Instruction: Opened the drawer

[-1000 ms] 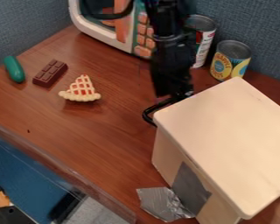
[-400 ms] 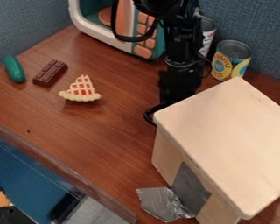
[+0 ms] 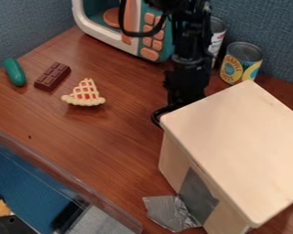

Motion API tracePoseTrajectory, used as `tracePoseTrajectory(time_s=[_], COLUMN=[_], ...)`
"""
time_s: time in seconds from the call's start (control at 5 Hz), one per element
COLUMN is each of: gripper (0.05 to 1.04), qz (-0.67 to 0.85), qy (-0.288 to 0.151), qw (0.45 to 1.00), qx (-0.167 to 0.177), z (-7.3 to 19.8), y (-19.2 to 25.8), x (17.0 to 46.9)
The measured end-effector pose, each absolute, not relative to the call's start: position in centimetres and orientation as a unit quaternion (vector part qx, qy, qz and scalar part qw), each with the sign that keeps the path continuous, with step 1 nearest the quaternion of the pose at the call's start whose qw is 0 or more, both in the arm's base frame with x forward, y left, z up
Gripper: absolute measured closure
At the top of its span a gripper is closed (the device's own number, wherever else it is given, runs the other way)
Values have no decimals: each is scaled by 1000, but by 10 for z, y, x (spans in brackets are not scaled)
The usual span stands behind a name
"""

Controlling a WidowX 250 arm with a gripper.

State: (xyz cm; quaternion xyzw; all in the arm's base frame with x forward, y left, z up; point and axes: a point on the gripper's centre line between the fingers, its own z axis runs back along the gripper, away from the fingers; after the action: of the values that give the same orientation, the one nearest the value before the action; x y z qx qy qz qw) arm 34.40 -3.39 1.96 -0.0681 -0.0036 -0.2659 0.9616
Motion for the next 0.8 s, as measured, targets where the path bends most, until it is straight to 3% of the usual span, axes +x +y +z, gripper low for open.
tracePoseTrajectory(time_s=[0.8], gripper=[925], qz=[-223], qy=[-4], qw=[974], qx=[-47], z=[31], y=[37], x=[352])
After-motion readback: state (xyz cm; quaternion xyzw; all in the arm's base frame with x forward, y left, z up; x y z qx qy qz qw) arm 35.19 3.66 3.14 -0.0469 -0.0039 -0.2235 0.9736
